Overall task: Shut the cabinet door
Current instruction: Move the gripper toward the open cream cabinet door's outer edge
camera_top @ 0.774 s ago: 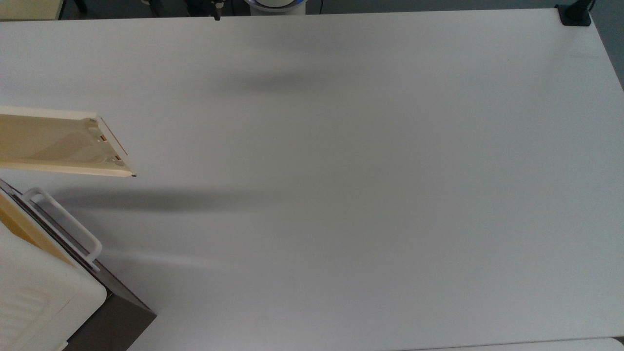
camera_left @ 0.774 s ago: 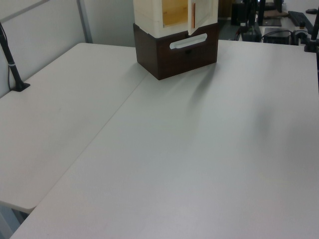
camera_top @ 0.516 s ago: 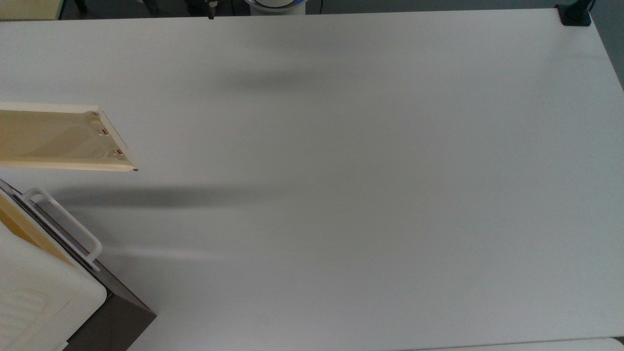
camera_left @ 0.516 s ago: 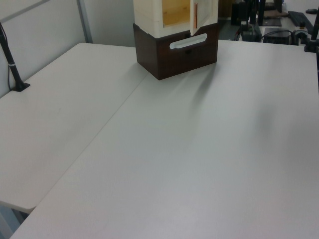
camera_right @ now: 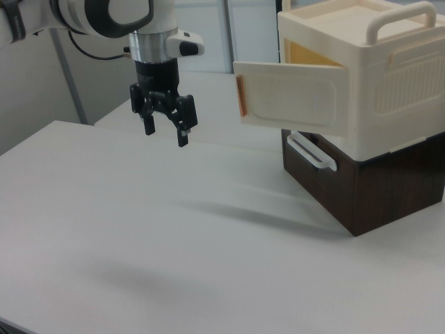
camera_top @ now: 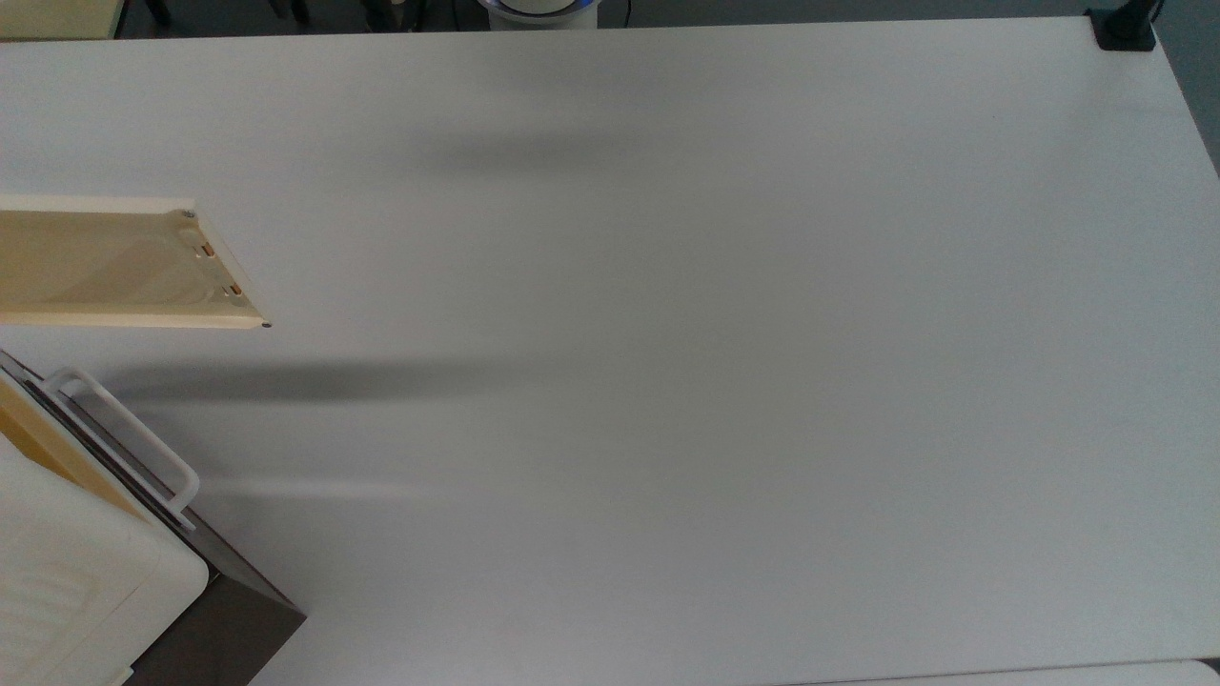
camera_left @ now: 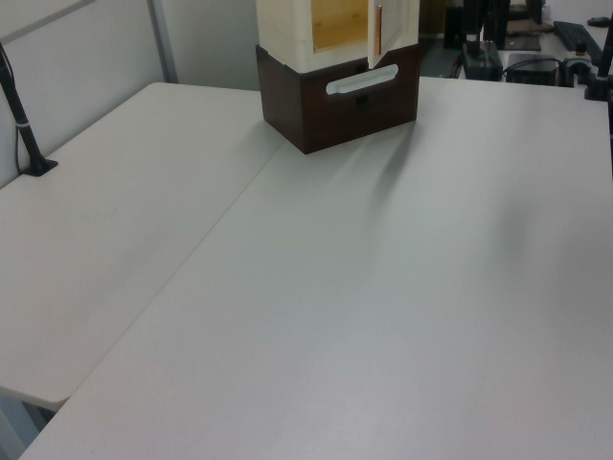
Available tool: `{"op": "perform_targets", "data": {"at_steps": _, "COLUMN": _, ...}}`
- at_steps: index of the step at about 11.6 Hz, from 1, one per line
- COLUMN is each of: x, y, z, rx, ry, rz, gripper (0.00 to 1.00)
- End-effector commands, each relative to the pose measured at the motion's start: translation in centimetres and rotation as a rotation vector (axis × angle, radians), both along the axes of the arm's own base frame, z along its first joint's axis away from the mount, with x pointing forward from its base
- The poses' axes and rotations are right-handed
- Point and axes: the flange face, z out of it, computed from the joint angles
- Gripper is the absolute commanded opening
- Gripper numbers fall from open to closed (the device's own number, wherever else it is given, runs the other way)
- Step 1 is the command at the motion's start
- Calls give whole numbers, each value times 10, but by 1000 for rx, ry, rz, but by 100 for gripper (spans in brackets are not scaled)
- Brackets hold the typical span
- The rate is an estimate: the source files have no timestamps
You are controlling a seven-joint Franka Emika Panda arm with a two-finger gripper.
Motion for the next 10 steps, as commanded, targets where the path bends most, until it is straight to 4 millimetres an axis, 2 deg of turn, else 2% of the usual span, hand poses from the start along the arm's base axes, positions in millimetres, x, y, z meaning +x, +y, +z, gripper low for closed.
{"op": "perform_targets", "data": {"at_steps": 1, "x": -3, "y": 2, "z": 3, "rx": 0, "ry": -18, "rz": 21, "gripper": 80}}
{"op": "perform_targets", "data": {"at_steps": 2, "x": -3, "y": 3, "z": 3, "rx": 2, "ry": -20, "rz": 27, "gripper": 66}}
{"op": "perform_targets", "data": {"at_steps": 3, "x": -1, "y": 4, "z": 3, "rx": 2, "ry": -20, "rz": 34, "gripper": 39}}
{"op": "perform_targets", "data": {"at_steps": 4, "x": 3, "y": 3, "z": 2, "rx": -1, "ry": -40, "rz": 51, "gripper": 18}}
{"op": "perform_targets", "data": {"at_steps": 6, "x": 17, "y": -2, "z": 8, "rx": -24, "ry": -156, "rz": 117, "gripper": 16}}
{"op": "perform_targets", "data": {"at_steps": 10, "x": 54, "y": -22, "z": -1, "rx": -72, "ry": -341, "rz": 106, "gripper": 16}}
